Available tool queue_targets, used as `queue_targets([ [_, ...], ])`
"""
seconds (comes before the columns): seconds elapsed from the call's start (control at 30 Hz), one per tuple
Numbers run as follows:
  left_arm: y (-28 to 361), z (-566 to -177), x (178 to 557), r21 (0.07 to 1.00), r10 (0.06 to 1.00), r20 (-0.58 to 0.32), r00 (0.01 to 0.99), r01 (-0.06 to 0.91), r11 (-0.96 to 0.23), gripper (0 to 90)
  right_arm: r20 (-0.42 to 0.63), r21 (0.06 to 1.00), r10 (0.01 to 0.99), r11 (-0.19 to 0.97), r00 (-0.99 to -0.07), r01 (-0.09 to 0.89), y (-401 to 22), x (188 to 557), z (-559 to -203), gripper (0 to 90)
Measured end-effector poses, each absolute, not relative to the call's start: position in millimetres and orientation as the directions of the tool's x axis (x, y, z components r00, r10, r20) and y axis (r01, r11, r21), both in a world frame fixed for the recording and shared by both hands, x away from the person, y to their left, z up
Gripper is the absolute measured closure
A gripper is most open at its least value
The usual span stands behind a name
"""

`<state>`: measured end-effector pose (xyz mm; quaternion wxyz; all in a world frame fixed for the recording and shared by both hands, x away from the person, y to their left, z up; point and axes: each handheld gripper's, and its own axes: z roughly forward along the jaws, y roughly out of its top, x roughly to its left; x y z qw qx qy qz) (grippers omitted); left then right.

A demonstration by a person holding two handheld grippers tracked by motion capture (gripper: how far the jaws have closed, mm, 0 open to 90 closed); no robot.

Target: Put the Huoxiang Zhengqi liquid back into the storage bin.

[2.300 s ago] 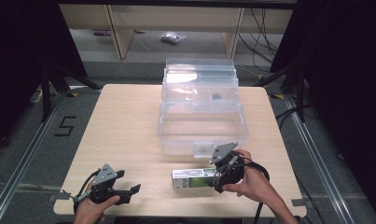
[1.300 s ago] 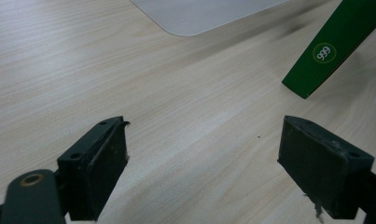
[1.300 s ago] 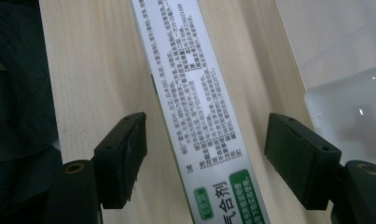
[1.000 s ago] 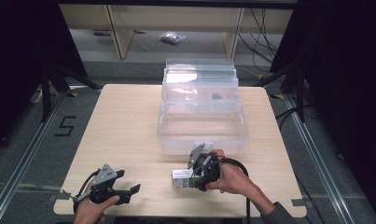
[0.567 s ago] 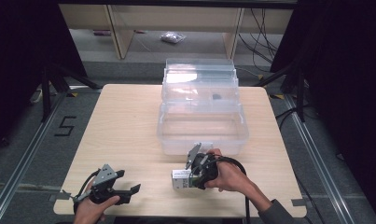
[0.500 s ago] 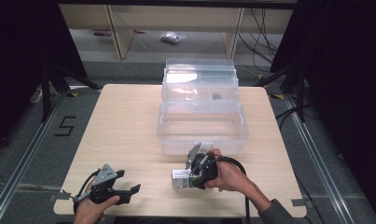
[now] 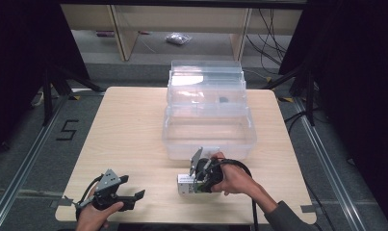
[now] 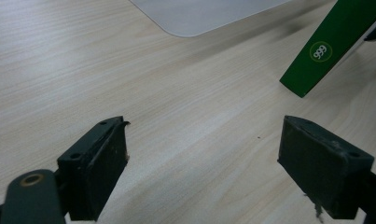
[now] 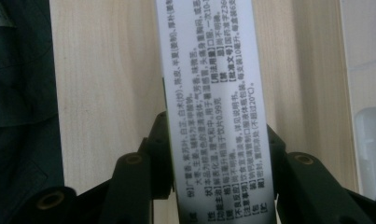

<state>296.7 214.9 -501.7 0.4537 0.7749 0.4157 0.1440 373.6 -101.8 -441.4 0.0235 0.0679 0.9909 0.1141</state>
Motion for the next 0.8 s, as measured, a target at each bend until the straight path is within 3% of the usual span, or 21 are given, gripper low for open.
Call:
queue_targets([
  [0.03,215,-502,297,0.823,0.775,-0.156,0.612,0.514,-0.24,14.9,-0.045,0.234,0.095,0.969,-0.994,0.082,-101,377,-442,63.2],
  [0.23,215,-502,297,0.822,0.775,-0.156,0.613,0.515,-0.242,14.9,-0.055,0.199,0.066,0.978,-0.996,0.054,-98,375,-440,64.8],
  [0.43,215,-502,297,0.822,0.773,-0.159,0.614,0.516,-0.241,14.9,-0.048,0.165,0.101,0.982,-0.994,0.092,-99,374,-434,65.1],
  [0.53,215,-502,297,0.823,0.773,-0.159,0.615,0.515,-0.241,14.9,-0.05,0.191,0.108,0.977,-0.993,0.096,-101,375,-432,65.1],
  [0.57,215,-502,297,0.822,0.774,-0.157,0.613,0.515,-0.242,14.9,-0.056,0.204,0.07,0.977,-0.996,0.057,-102,378,-430,65.1],
  [0.6,215,-502,297,0.823,0.774,-0.158,0.614,0.515,-0.241,14.9,-0.042,0.199,0.112,0.975,-0.993,0.101,-103,375,-427,65.1],
  [0.8,215,-502,297,0.823,0.773,-0.159,0.614,0.515,-0.24,14.9,-0.038,0.219,0.087,0.973,-0.995,0.077,-110,381,-414,65.1],
])
